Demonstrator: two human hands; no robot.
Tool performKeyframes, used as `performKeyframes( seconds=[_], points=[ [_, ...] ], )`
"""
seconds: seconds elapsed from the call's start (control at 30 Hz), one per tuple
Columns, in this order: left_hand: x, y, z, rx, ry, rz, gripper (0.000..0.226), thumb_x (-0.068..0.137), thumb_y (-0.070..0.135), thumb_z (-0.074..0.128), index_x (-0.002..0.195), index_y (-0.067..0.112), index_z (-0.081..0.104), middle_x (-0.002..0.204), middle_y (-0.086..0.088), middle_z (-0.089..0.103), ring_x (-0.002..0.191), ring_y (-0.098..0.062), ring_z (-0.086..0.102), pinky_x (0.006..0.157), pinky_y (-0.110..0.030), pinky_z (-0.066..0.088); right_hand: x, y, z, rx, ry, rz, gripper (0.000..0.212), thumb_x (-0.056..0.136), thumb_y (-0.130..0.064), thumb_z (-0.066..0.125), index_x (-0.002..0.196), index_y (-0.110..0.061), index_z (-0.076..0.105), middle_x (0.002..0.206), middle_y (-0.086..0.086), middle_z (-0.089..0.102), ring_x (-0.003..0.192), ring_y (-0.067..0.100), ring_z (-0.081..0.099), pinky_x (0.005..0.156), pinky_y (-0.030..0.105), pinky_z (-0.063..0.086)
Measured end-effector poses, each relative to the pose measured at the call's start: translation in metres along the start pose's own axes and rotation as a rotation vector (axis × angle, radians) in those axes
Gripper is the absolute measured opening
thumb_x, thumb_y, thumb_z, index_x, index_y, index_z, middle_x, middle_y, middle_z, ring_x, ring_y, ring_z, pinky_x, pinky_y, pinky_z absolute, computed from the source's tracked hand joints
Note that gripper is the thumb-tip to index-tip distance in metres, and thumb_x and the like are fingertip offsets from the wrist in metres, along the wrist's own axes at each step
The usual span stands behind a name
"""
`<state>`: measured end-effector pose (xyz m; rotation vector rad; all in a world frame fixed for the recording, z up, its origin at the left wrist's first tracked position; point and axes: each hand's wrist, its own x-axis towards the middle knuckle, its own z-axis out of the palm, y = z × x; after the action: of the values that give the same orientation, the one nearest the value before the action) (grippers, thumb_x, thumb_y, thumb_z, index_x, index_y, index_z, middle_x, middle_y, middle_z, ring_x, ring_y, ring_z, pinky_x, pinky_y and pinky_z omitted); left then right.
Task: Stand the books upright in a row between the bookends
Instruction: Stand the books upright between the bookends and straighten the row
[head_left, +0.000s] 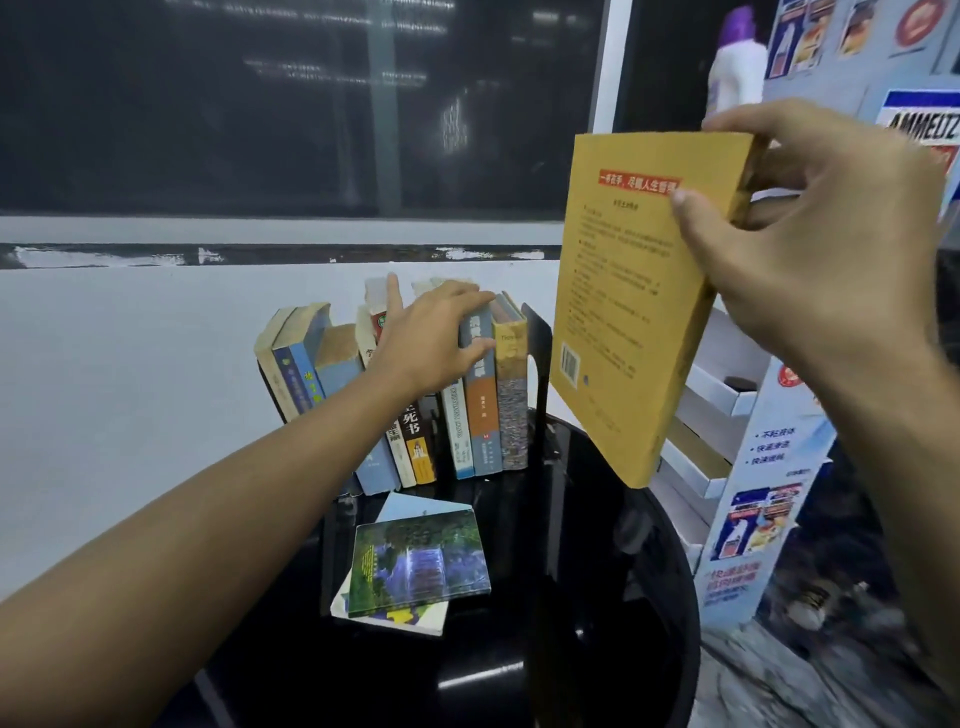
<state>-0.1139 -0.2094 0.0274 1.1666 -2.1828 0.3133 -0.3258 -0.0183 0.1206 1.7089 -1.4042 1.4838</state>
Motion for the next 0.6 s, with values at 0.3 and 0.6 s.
performKeyframes(
  seconds=[0.3,0.6],
  points=[
    [0.013,0.016,0.017,0.040,-0.065,0.027,0.043,0.094,0.049,0.064,0.135,0.037,0.061,0.157,0.009,0.043,0.147,-0.017,0.035,0.116,-0.071,-0.002,-0.020,0.016,0.026,-0.018,-0.102,0.062,0.037,0.094,-0.027,0.073,0.128,-0.015,0.065,0.105,-0.012,0.065,0.088,0.006,0.064,0.086,0.009,0.048],
    [0.013,0.010,0.023,-0.123,0.030,-0.028,0.012,0.091,0.028,0.072,0.103,0.025,0.072,0.148,0.003,0.054,0.139,-0.022,0.045,0.121,-0.062,0.014,-0.022,0.035,0.062,-0.071,-0.174,0.093,0.038,0.093,-0.027,0.073,0.128,-0.016,0.066,0.112,-0.003,0.073,0.085,0.001,0.055,0.064,-0.008,0.035]
  ],
)
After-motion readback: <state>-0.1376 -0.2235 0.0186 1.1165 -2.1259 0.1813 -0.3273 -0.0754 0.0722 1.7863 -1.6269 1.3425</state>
